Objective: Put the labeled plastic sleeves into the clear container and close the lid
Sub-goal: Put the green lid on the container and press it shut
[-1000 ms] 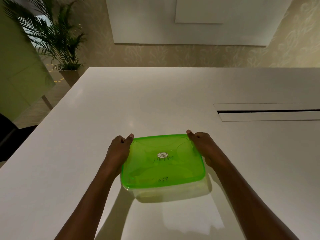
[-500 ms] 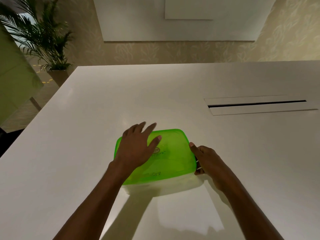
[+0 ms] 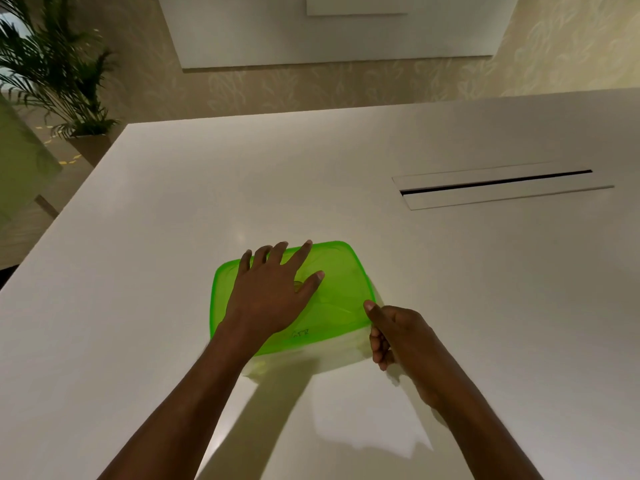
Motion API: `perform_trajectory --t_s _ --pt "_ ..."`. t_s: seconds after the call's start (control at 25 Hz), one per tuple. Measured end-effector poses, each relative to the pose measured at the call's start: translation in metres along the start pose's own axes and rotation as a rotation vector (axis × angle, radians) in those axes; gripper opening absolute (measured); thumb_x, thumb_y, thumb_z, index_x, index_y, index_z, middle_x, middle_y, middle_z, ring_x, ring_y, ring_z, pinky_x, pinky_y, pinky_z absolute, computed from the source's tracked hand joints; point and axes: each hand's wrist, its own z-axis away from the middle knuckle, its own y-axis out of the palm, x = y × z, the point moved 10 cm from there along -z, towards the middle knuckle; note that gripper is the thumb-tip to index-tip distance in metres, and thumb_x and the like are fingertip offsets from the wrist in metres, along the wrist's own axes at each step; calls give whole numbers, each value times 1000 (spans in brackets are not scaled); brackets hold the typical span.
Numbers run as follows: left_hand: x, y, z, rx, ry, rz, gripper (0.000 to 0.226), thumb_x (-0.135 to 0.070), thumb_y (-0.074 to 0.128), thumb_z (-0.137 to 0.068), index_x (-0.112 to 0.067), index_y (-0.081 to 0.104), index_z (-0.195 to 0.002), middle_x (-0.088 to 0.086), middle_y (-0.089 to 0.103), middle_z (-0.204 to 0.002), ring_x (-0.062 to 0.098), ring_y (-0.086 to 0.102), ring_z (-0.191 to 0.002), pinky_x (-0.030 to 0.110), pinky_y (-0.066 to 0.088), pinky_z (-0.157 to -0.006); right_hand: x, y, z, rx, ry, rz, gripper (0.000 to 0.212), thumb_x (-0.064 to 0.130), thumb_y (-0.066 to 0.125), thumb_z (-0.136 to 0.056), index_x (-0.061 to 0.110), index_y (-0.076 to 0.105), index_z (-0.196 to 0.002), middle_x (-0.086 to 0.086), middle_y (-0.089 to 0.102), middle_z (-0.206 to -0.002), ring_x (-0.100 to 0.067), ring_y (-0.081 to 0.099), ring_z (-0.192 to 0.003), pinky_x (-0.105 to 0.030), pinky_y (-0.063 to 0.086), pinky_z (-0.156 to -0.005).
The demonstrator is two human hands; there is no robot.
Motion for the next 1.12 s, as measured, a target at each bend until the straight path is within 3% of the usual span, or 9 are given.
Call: perform_trajectory --t_s 0.28,0.4,0.48,0.56,0.68,0.84,0.96,1.04,1.12 --pt "-1 0 1 -7 8 -3 78 -78 8 -92 -46 18 -163 2 39 -165 28 34 -152 55 20 -126 -2 -2 4 -55 -45 -69 46 44 64 -98 14 57 -63 -2 57 -55 -14 48 -48 -24 39 -48" --pt "0 -1 1 9 3 32 80 -80 8 -91 -47 19 -163 2 38 -167 28 32 -154 55 19 -127 17 -23 11 -302 -164 308 46 58 65 -91 18 55 -71 6 59 -61 -5 48 -51 -25 38 -52" --pt "1 1 1 31 -8 43 80 -80 10 -91 -47 18 -162 2 34 -168 28 29 -155 54 16 -128 57 -25 25 -481 -421 505 27 52 65 -93 27 57 -87 11 59 -83 -7 56 -73 -28 45 -63" --pt "2 3 -1 57 -13 75 72 -75 20 -97 -46 21 -163 2 30 -170 28 24 -158 53 12 -129 90 6 28 -397 -642 659 20 37 62 -99 21 63 -112 5 62 -110 -16 60 -102 -34 51 -85" --pt "7 -2 -6 34 12 354 51 -36 46 -109 -27 39 -159 7 33 -170 24 25 -158 38 10 -128 98 63 11 -85 -667 890 38 28 57 -102 14 60 -137 -4 54 -148 -23 48 -140 -35 38 -116" --pt "40 -20 -2 -151 -111 715 44 -1 48 -105 -15 59 -145 -2 52 -157 16 47 -146 5 29 -106 98 119 -5 141 -675 1077 53 40 44 -107 20 40 -155 -2 27 -169 -19 15 -159 -37 12 -129" --pt "55 -20 4 -168 -228 1082 45 5 43 -103 -19 69 -131 -3 59 -151 10 53 -141 23 41 -112 102 151 -13 204 -734 1193 58 45 37 -107 23 29 -160 -5 20 -171 -20 10 -160 -45 6 -129" --pt "65 -27 9 -212 -271 1294 40 4 47 -102 -19 73 -122 -1 69 -138 11 61 -133 24 48 -107 101 161 -15 221 -773 1239 59 47 33 -107 28 24 -162 -5 17 -172 -22 9 -160 -47 6 -129" --pt "86 -37 24 -334 -326 1307 27 -5 56 -102 -19 76 -115 -4 76 -122 8 68 -120 25 52 -101 96 164 -15 225 -801 1286 59 50 29 -107 34 19 -163 -2 14 -172 -22 7 -160 -47 5 -129"
